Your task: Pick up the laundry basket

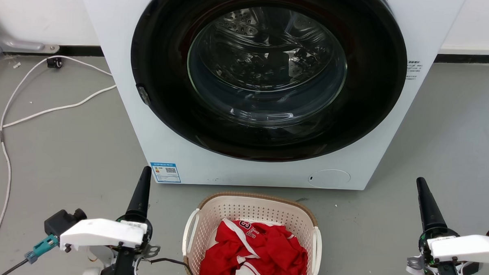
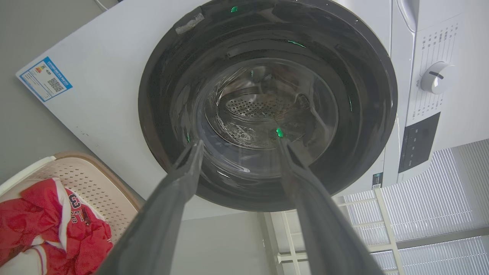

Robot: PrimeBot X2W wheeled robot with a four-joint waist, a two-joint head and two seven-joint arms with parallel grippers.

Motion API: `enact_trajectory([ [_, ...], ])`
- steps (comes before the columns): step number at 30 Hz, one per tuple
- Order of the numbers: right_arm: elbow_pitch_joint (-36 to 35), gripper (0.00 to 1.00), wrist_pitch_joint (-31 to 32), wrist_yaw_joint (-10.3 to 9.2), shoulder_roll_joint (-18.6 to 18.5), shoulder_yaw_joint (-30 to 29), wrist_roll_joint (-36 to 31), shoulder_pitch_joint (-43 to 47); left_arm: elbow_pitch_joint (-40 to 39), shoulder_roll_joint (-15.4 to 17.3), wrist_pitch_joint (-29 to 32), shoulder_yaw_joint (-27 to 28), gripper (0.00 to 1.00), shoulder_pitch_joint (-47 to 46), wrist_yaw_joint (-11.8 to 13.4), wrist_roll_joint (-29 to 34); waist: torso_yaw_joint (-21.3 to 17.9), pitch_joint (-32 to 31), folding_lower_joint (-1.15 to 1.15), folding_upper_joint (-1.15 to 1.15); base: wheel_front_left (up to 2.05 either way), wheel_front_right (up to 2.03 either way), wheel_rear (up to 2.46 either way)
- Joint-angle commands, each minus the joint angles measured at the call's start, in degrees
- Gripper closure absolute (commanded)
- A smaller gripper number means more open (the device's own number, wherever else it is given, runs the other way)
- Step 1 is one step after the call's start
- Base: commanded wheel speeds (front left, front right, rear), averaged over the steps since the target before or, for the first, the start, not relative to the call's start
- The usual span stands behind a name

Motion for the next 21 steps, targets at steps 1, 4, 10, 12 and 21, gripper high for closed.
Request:
enact_trajectory([
  [1,-1.50,0.00,-0.77,0.01,-0.16,0.08,-3.52,-0.77,-1.30,0.17,-0.70,-0.89,0.00,-1.95,0.25,3.25,0.03,0.04,0.00,0.00,0.00,0.00,0.00],
  [4,-2.17,0.00,-1.44,0.01,0.03,0.12,-7.32,-0.63,-1.50,0.17,-1.35,-2.26,0.00,-2.20,0.72,7.43,0.10,0.12,0.00,0.00,0.00,0.00,0.00],
  [10,-2.85,0.00,-2.73,0.01,0.19,0.48,-14.66,-0.15,-1.13,0.18,-2.63,-4.80,0.00,-2.63,1.78,15.36,0.22,0.14,0.00,0.00,0.00,0.00,0.00],
  [12,-2.92,0.00,-3.14,0.01,0.20,0.59,-17.36,0.00,-0.84,0.18,-3.05,-5.50,0.00,-2.78,2.11,17.87,0.25,0.14,0.00,0.00,0.00,0.00,0.00],
  [21,-2.37,0.00,-4.87,0.02,0.01,1.29,-29.98,0.57,0.87,0.19,-4.78,-7.89,0.00,-2.88,3.53,27.72,0.33,-0.02,0.00,0.00,0.00,0.00,0.00],
])
